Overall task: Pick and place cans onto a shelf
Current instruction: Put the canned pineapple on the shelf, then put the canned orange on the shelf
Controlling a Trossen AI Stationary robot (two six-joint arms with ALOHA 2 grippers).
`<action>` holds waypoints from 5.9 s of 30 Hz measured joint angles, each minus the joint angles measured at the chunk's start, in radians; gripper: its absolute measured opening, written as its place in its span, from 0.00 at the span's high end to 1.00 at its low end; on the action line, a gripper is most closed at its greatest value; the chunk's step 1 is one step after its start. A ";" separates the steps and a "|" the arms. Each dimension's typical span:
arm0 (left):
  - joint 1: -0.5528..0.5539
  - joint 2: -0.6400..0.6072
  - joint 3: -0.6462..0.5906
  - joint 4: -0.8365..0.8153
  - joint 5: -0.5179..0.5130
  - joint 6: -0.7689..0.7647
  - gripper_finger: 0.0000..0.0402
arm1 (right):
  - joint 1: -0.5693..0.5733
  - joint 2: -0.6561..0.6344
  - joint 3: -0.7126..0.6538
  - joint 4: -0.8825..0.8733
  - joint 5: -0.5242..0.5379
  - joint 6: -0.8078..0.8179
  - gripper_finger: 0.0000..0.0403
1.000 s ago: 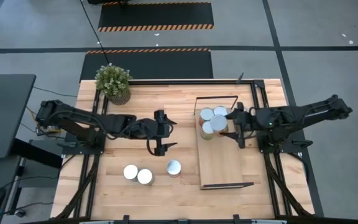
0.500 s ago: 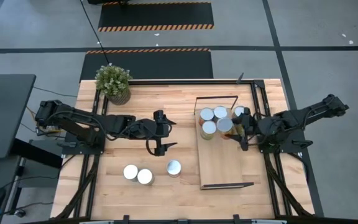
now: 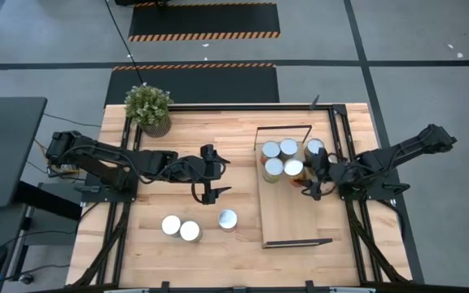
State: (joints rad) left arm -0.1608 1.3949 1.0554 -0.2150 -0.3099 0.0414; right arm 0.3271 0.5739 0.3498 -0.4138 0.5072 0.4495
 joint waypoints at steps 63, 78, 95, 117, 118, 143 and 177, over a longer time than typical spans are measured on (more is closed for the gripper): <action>0.003 0.001 0.000 -0.006 0.074 -0.041 0.02 | -0.022 -0.078 -0.001 0.076 0.068 -0.199 0.12; 0.021 0.209 0.002 0.197 -0.021 -0.055 0.02 | -0.014 0.164 0.126 0.108 0.063 -0.241 0.12; 0.040 0.222 0.001 0.204 0.043 -0.060 0.02 | 0.137 0.590 0.464 -0.572 0.198 -0.028 0.12; 0.022 0.138 0.054 0.058 0.233 -0.156 0.02 | 0.177 0.660 0.553 -0.470 0.338 -0.136 0.12; 0.014 0.122 0.075 -0.003 0.233 -0.167 0.02 | 0.180 0.657 0.554 -0.425 0.332 -0.150 0.12; -0.193 0.117 0.132 -0.455 0.197 -0.415 0.02 | 0.076 0.643 0.612 -0.144 0.087 -0.355 0.13; -0.150 0.117 0.132 -0.464 0.173 -0.265 0.02 | -0.766 0.503 0.666 -0.790 -0.270 -0.219 0.08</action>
State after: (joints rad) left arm -0.3107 1.5119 1.1873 -0.6788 -0.1374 -0.2238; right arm -0.4384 1.0770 1.0155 -1.2043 0.2375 0.2310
